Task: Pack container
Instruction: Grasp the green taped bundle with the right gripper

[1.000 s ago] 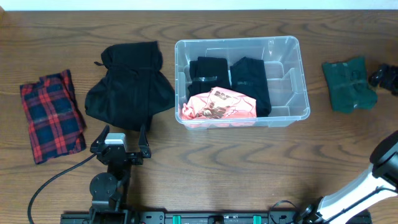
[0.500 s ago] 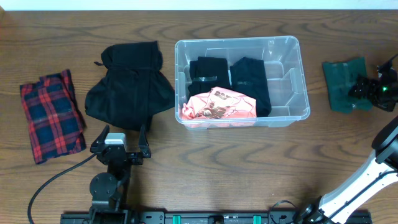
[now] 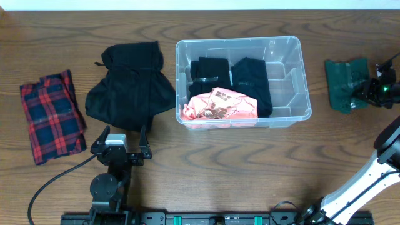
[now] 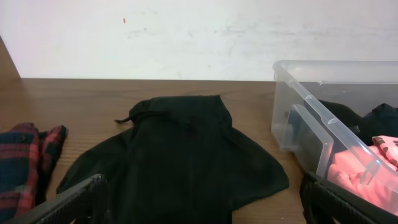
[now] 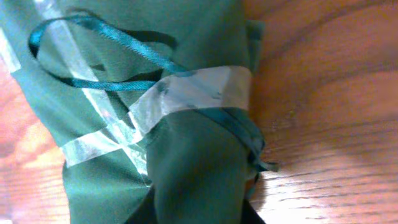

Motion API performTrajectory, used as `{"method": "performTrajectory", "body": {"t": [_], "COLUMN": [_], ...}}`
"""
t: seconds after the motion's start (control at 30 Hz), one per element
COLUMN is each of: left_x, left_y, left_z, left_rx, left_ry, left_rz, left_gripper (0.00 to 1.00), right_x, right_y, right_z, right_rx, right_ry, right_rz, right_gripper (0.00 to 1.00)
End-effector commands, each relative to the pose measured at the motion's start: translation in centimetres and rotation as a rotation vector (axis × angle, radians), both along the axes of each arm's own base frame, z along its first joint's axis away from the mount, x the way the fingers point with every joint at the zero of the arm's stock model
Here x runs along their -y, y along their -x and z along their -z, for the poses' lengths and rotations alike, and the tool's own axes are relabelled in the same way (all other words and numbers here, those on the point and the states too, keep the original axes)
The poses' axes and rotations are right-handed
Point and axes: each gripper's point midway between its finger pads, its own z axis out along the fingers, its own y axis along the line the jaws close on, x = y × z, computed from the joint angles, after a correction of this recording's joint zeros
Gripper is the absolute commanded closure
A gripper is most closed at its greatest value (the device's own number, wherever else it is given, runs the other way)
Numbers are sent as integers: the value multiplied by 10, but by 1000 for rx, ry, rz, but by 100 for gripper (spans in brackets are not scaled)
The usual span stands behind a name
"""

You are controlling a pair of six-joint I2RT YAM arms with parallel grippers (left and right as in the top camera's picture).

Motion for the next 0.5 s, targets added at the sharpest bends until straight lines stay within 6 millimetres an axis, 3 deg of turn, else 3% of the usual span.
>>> {"method": "performTrajectory", "body": {"t": [0.0,0.2,0.47], "left_x": [-4,-4,-4], "left_y": [1,1,1], "left_z": [17,17,17], "left_rx": [-49,-49,-49], "left_ry": [-13,-13,-13], "left_rz": [-23,-23,-23], "left_gripper": [2,2,2], "right_x": [-17,-43,-98], "right_y": [0,-17,-40], "right_z": [11,-24,-106], "right_rx": [-14,53,189], "right_ry": [-60,-52,-37], "right_rz": [-23,-86,-147], "right_gripper": [99,99,99]}}
